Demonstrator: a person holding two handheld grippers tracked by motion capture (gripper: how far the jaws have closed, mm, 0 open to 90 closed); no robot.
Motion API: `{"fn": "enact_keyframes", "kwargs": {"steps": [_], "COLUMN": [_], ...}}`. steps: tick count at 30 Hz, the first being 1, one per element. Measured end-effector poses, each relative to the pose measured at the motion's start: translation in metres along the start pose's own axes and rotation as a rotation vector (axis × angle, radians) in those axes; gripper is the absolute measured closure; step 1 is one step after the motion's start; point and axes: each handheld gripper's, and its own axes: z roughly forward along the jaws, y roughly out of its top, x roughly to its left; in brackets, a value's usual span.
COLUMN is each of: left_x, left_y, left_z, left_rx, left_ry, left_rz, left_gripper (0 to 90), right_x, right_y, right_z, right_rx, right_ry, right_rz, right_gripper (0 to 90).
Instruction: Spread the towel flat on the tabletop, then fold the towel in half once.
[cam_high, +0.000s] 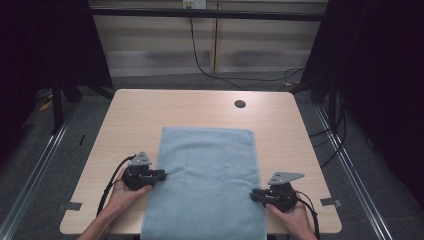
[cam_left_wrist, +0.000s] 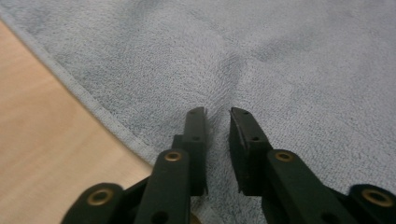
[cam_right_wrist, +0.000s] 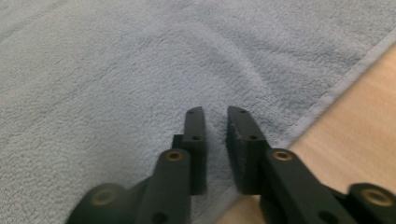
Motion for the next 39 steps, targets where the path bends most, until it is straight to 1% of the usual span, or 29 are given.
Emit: {"fn": "enact_keyframes", "kwargs": {"steps": [2, 4, 5, 7, 9, 10, 11, 12, 13, 14, 15, 16, 17, 18, 20, 21, 23, 25, 26, 28, 29, 30, 31, 32, 33, 36, 37, 38, 39], "left_x": [-0.008, -0.012, -0.016, -0.025, -0.031, -0.033, -0.034, -0.035, -0.033, -0.033, -0.026, -0.021, -0.021, -0.012, -0.002, 0.002, 0.007, 0.008, 0.008, 0.007, 0.007, 0.006, 0.004, 0.002, 0.0, -0.005, -0.007, -0.012, -0.017], "left_y": [-0.002, -0.003, -0.004, -0.007, -0.009, -0.01, -0.01, -0.009, -0.007, -0.007, 0.0, 0.005, 0.005, 0.014, 0.02, 0.022, 0.024, 0.023, 0.021, 0.018, 0.017, 0.014, 0.012, 0.01, 0.007, 0.003, 0.001, -0.004, -0.006], "left_z": [-0.004, -0.005, -0.006, -0.009, -0.01, -0.012, -0.013, -0.014, -0.013, -0.013, -0.011, -0.01, -0.01, -0.006, 0.0, 0.004, 0.01, 0.015, 0.017, 0.016, 0.015, 0.013, 0.012, 0.009, 0.008, 0.003, 0.002, -0.002, -0.005], "left_rx": [0.019, 0.03, 0.034, 0.046, 0.054, 0.06, 0.057, 0.044, 0.038, 0.038, 0.018, 0.001, 0.001, -0.012, -0.035, -0.026, -0.033, -0.009, 0.01, 0.006, 0.005, 0.005, -0.004, -0.002, -0.001, 0.005, 0.0, 0.001, 0.004], "left_ry": [-0.007, -0.008, -0.02, -0.061, -0.07, -0.064, -0.06, -0.057, -0.062, -0.062, -0.034, -0.037, -0.037, -0.028, -0.01, -0.011, 0.018, 0.021, 0.037, 0.037, 0.026, 0.025, 0.014, 0.016, 0.007, -0.004, -0.008, -0.022, -0.017], "left_rz": [0.017, 0.022, 0.03, 0.021, 0.036, 0.035, 0.043, 0.064, 0.053, 0.053, 0.028, 0.015, 0.015, -0.007, -0.023, -0.029, -0.027, -0.029, -0.022, -0.013, -0.013, -0.019, -0.016, -0.005, -0.003, -0.008, -0.012, -0.02, -0.026], "left_gripper": [80.3, 80.5, 81.1, 81.4, 81.8, 81.7, 81.2, 78.6, 75.9, 74.8, 72.3, 70.6, 69.9, 68.7, 67.2, 67.2, 66.8, 66.8, 66.8, 67.1, 67.1, 68.1, 68.0, 68.0, 68.0, 68.0, 67.9, 68.0, 68.0], "right_x": [0.002, 0.004, 0.01, 0.016, 0.02, 0.02, 0.018, 0.013, 0.007, 0.002, -0.003, -0.007, -0.012, -0.016, -0.021, -0.023, -0.026, -0.028, -0.03, -0.032, -0.032, -0.034, -0.035, -0.035, -0.034, -0.032, -0.029, -0.027, -0.024], "right_y": [-0.003, -0.004, -0.008, -0.012, -0.015, -0.015, -0.014, -0.011, -0.007, -0.003, 0.002, 0.007, 0.012, 0.016, 0.024, 0.028, 0.037, 0.045, 0.049, 0.054, 0.054, 0.056, 0.055, 0.055, 0.054, 0.053, 0.052, 0.05, 0.048], "right_z": [-0.002, -0.004, -0.006, -0.01, -0.014, -0.018, -0.023, -0.029, -0.033, -0.035, -0.034, -0.032, -0.028, -0.023, -0.013, -0.008, 0.002, 0.012, 0.018, 0.027, 0.027, 0.036, 0.04, 0.043, 0.044, 0.044, 0.043, 0.043, 0.042], "right_rx": [0.003, 0.007, 0.018, 0.025, 0.046, 0.042, 0.01, -0.038, -0.078, -0.099, -0.109, -0.116, -0.123, -0.129, -0.118, -0.105, -0.095, -0.082, -0.078, -0.064, -0.064, -0.048, -0.036, -0.025, -0.014, -0.009, -0.003, -0.001, 0.003], "right_ry": [0.013, 0.015, 0.042, 0.063, 0.094, 0.079, 0.073, 0.084, 0.088, 0.074, 0.063, 0.052, 0.042, 0.038, 0.027, 0.02, 0.014, 0.005, 0.003, -0.012, -0.012, -0.017, -0.025, -0.024, -0.032, -0.023, -0.027, -0.027, -0.031], "right_rz": [0.01, 0.008, 0.001, 0.003, 0.011, -0.014, -0.009, 0.021, 0.038, 0.052, 0.05, 0.048, 0.051, 0.06, 0.055, 0.051, 0.036, 0.033, 0.031, 0.026, 0.026, 0.018, 0.015, 0.018, 0.015, 0.013, 0.006, -0.001, -0.009], "right_gripper": [82.1, 83.1, 85.0, 85.3, 84.1, 82.0, 81.2, 80.0, 77.6, 76.4, 76.4, 75.7, 74.5, 73.8, 72.6, 72.5, 71.2, 69.1, 68.7, 67.1, 67.1, 65.4, 64.4, 64.1, 63.9, 62.7, 61.7, 61.3, 61.2]}}
